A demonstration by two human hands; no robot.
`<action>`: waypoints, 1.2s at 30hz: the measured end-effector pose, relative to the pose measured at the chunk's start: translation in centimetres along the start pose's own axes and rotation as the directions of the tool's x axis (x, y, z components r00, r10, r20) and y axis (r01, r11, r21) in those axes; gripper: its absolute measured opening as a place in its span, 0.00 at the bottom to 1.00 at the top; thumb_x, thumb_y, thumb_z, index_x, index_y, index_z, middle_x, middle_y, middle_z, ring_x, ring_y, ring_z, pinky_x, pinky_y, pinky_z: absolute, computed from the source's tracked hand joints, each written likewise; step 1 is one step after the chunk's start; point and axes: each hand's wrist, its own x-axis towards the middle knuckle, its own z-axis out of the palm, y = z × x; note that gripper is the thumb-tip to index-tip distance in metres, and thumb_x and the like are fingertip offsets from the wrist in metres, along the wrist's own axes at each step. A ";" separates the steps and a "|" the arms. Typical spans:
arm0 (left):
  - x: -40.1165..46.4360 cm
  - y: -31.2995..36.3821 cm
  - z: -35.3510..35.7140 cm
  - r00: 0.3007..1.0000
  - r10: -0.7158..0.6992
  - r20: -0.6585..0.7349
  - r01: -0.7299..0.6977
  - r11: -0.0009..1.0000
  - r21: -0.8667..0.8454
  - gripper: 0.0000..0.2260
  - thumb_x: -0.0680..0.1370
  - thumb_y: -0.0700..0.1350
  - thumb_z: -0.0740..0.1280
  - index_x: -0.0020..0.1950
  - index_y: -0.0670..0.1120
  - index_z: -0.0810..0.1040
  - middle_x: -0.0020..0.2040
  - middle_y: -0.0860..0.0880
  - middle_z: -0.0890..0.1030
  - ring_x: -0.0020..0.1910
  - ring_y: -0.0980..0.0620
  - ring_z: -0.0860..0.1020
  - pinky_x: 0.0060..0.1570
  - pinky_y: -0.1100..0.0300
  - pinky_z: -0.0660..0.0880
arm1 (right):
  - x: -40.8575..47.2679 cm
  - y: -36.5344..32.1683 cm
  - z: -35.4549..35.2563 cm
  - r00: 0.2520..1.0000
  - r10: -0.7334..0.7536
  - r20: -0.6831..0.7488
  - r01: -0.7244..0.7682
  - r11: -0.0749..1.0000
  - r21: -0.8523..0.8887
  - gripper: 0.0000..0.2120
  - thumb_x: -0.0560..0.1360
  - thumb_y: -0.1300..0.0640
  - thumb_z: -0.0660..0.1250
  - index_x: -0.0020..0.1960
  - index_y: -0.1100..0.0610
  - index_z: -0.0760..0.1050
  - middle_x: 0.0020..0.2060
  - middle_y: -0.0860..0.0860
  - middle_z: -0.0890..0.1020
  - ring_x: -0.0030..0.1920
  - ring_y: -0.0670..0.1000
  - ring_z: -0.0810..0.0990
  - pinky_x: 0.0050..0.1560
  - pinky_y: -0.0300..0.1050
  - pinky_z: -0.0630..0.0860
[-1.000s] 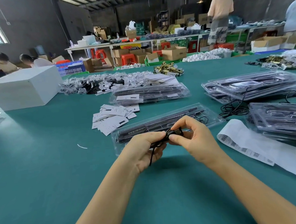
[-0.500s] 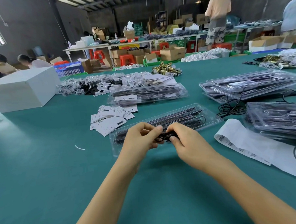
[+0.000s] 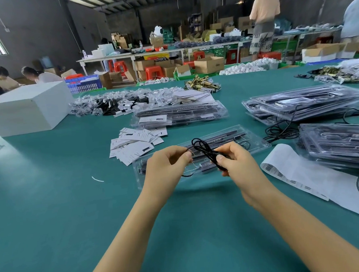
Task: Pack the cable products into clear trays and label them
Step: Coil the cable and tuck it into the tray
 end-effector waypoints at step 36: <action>0.0 -0.4 2.1 0.907 -0.306 0.290 0.418 0.554 -0.720 0.07 0.77 0.37 0.65 0.51 0.35 0.79 0.50 0.41 0.82 0.47 0.49 0.81 0.47 0.60 0.80 | -1.2 0.7 2.6 0.935 0.262 0.239 -0.348 0.807 0.478 0.08 0.74 0.64 0.68 0.51 0.57 0.80 0.38 0.51 0.84 0.33 0.48 0.80 0.25 0.34 0.64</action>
